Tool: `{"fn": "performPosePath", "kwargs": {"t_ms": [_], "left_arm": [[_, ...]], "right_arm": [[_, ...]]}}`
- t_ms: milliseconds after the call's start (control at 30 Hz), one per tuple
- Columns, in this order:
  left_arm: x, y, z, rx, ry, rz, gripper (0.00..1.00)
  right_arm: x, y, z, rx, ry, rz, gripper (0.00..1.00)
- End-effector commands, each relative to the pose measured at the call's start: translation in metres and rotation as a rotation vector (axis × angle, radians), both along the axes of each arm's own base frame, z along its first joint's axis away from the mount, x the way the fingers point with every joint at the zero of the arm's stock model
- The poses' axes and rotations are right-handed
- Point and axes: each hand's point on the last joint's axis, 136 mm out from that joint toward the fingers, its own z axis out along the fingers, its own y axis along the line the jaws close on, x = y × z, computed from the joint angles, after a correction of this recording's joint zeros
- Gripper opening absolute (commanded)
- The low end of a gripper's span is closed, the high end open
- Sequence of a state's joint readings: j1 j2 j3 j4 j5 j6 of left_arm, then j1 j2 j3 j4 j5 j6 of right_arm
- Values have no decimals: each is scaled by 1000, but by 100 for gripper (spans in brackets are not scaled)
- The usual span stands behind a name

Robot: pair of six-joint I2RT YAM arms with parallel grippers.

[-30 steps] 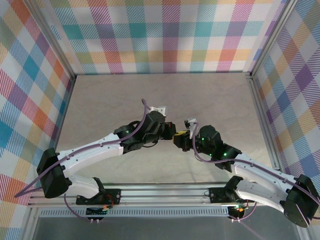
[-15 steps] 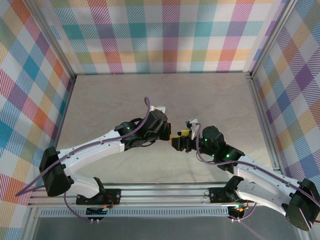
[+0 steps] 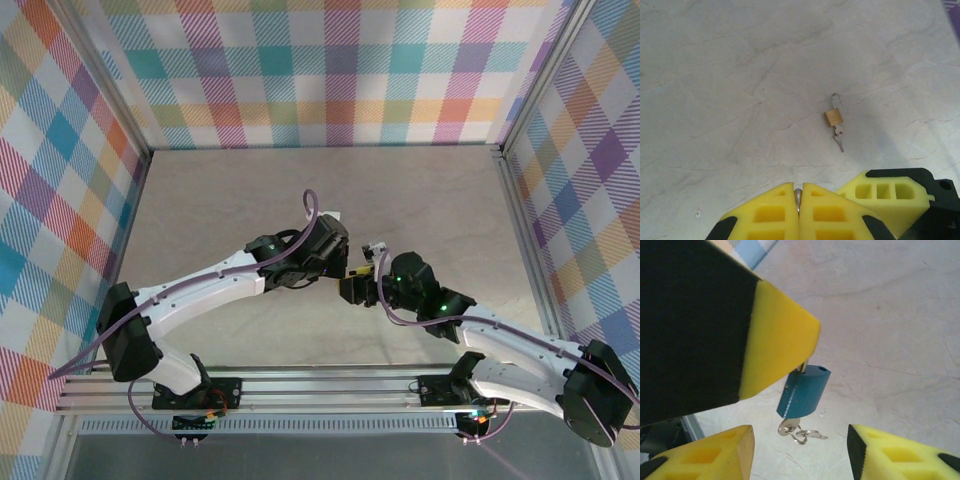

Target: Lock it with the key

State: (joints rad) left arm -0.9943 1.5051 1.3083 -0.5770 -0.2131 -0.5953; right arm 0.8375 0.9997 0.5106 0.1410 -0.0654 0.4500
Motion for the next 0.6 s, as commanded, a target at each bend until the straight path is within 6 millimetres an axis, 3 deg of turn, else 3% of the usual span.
{"fn": "performPosePath", "kwargs": {"t_ms": [0, 67, 300, 567], "left_arm": [[9, 1, 9, 11, -22, 46, 0], [13, 5, 9, 30, -27, 75, 0], [20, 13, 8, 36, -36, 169, 0], [18, 10, 5, 36, -15, 194, 0]], "right_arm": [[15, 2, 14, 20, -16, -88, 49], [17, 4, 14, 19, -5, -113, 46], [21, 5, 12, 43, -19, -235, 50], [23, 17, 19, 73, -53, -255, 47]]}}
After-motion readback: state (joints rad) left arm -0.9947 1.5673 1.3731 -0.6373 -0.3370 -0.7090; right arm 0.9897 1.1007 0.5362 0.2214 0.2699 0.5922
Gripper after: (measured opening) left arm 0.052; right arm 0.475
